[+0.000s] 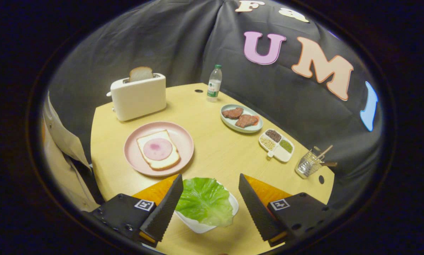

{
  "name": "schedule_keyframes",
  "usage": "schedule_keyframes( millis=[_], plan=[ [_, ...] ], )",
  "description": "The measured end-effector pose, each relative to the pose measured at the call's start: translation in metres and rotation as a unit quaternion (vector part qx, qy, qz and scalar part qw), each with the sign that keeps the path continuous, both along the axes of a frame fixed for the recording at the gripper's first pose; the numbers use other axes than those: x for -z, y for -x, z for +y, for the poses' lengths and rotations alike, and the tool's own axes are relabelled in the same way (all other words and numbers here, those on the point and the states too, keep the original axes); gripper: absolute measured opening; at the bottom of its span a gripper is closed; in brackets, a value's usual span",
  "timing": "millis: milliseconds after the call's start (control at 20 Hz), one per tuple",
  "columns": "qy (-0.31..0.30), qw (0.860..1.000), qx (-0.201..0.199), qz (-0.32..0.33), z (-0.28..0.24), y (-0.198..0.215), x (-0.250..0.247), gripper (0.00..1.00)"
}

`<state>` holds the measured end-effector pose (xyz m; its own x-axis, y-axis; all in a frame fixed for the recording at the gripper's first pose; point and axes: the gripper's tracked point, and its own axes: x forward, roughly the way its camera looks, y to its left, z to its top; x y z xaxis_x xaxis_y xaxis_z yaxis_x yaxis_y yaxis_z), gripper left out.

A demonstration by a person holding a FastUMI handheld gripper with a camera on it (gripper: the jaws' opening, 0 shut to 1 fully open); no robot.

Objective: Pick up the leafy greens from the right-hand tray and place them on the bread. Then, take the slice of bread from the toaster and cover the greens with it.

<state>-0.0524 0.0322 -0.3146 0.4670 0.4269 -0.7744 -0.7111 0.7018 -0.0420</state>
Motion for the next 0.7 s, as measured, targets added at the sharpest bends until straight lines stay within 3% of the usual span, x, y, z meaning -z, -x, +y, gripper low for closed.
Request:
schedule_keyframes(
  millis=[400,700],
  plan=[
    [0.067,0.994,-0.048,0.073,-0.006,0.023,0.06,1.0],
    [0.09,0.987,-0.05,0.123,-0.015,0.03,0.095,1.0]
  ],
)
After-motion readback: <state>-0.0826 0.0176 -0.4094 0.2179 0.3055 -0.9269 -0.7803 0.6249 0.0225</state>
